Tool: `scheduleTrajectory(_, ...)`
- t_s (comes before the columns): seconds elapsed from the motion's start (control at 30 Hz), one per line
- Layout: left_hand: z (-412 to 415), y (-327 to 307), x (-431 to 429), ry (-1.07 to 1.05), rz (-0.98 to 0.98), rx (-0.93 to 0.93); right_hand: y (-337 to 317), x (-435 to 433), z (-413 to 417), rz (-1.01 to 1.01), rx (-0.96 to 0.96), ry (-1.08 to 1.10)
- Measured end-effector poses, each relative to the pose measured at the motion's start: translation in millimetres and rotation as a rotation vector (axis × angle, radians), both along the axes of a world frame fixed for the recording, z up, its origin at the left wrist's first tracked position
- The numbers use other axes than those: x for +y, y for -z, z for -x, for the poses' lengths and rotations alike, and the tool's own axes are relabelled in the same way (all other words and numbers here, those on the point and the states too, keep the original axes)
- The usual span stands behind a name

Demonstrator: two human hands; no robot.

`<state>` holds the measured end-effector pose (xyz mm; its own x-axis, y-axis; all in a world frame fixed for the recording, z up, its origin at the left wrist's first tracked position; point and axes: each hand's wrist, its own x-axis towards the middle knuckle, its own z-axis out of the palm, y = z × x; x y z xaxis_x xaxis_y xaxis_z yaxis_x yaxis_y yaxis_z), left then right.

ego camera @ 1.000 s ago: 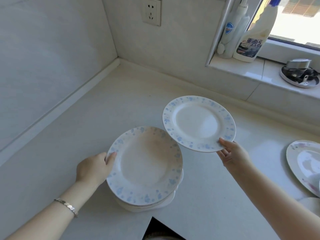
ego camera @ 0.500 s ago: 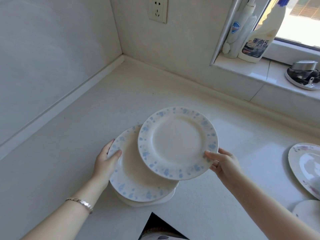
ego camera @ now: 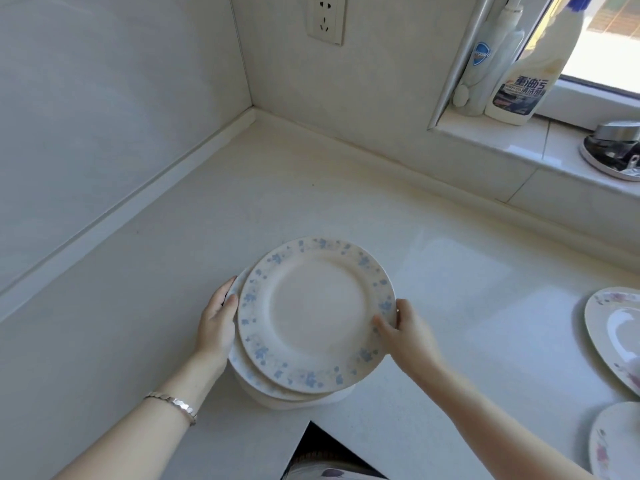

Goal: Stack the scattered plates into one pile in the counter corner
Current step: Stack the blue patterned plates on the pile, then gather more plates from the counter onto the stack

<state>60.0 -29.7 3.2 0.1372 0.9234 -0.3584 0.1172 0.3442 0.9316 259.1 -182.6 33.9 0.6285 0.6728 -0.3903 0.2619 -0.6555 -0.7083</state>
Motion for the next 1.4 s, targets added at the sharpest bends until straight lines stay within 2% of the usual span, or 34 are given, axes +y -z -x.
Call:
scheduleTrajectory(0.1,-2.0,-2.9,-2.4,-0.024,-0.023,-0.001,0.3,6.9,11.2,0.075,-0.068,-0.080)
scheduleTrajectory(0.23,-1.4,-8.2,-4.6,-0.003,-0.012,-0.003,-2.8,11.5,16.1,0.229,-0.256,-0.219)
scheduleTrajectory(0.3,0.2,-7.9,-3.7,0.005,0.012,-0.029,-1.1,17.9,10.5,0.213,-0.181,-0.181)
scheduleTrajectory(0.4,3.3,-5.2,-1.9,0.032,0.028,-0.049,4.4,36.6,3.1,-0.017,0.164,-0.009)
scheduleTrajectory(0.47,5.4,-4.1,-0.6,0.064,0.022,-0.032,12.5,45.9,5.1,-0.153,0.311,0.072)
scheduleTrajectory(0.6,10.6,1.9,2.5,0.135,-0.015,0.037,23.6,44.8,10.9,-0.242,0.240,0.107)
scheduleTrajectory(0.67,11.4,0.9,4.8,0.184,-0.080,0.145,26.0,43.2,12.1,-0.267,0.228,0.104)
scheduleTrajectory(0.7,10.6,-1.5,6.0,0.236,-0.133,0.259,26.4,43.2,12.2,-0.281,0.231,0.103)
scheduleTrajectory(0.8,4.9,-11.2,11.1,0.420,-0.291,0.751,24.4,42.8,6.7,-0.253,0.262,0.059)
scheduleTrajectory(0.87,-4.7,-19.8,14.6,0.475,-0.477,0.935,24.4,38.1,-3.2,-0.139,0.315,0.010)
scheduleTrajectory(0.97,-37.7,-29.0,16.2,0.595,-0.766,0.915,23.9,18.6,-21.2,0.025,0.361,-0.006)
scheduleTrajectory(1.07,-95.5,-46.5,-2.4,0.835,-0.884,0.699,24.6,-16.7,-36.2,0.091,0.451,0.113)
scheduleTrajectory(1.17,-157.4,-49.9,-37.7,1.104,-0.805,0.611,27.6,-66.2,-54.8,0.146,0.358,0.169)
scheduleTrajectory(1.3,-221.2,-41.3,-98.7,1.358,-0.650,0.712,17.8,-145.0,-87.6,0.227,0.205,0.275)
scheduleTrajectory(1.4,-257.9,-31.3,-150.0,1.510,-0.620,0.780,3.2,-206.5,-119.6,0.120,0.245,0.476)
